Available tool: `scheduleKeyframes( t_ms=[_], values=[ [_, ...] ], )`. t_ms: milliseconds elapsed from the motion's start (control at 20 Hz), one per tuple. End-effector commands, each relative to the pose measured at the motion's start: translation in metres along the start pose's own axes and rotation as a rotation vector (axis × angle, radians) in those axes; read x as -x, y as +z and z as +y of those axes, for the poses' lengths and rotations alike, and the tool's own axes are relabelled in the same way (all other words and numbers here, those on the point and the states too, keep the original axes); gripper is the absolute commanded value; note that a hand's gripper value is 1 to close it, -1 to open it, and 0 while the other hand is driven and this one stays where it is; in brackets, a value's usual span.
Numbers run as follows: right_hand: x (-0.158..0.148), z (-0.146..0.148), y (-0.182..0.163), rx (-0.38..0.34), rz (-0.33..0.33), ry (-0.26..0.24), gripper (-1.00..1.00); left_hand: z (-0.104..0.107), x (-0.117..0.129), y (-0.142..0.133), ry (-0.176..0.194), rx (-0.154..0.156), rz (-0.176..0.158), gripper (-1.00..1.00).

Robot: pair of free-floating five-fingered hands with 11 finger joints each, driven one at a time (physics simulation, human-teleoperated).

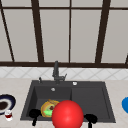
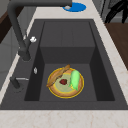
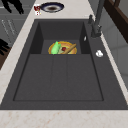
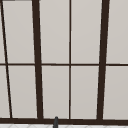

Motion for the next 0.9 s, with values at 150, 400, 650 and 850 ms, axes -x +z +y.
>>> scheduleKeyframes(
  t_ms=[150,400,650,850],
  values=[
    [-0.036,-0.011,-0.03,-0.007,0.003,0.013,-1.0,0.0,0.0,0.0,-0.004,-0.002,0.002,0.0],
    [-0.069,-0.025,-0.051,-0.03,0.024,0.027,-1.0,0.0,0.0,0.0,-0.009,-0.005,0.004,0.0],
    [-0.098,-0.035,-0.082,-0.019,0.026,0.04,-1.0,0.0,0.001,0.0,-0.011,-0.007,0.005,0.0],
    [-0.117,-0.046,-0.112,-0.02,0.024,0.037,-1.0,0.0,0.001,0.0,-0.012,-0.008,0.006,0.0]
  ],
)
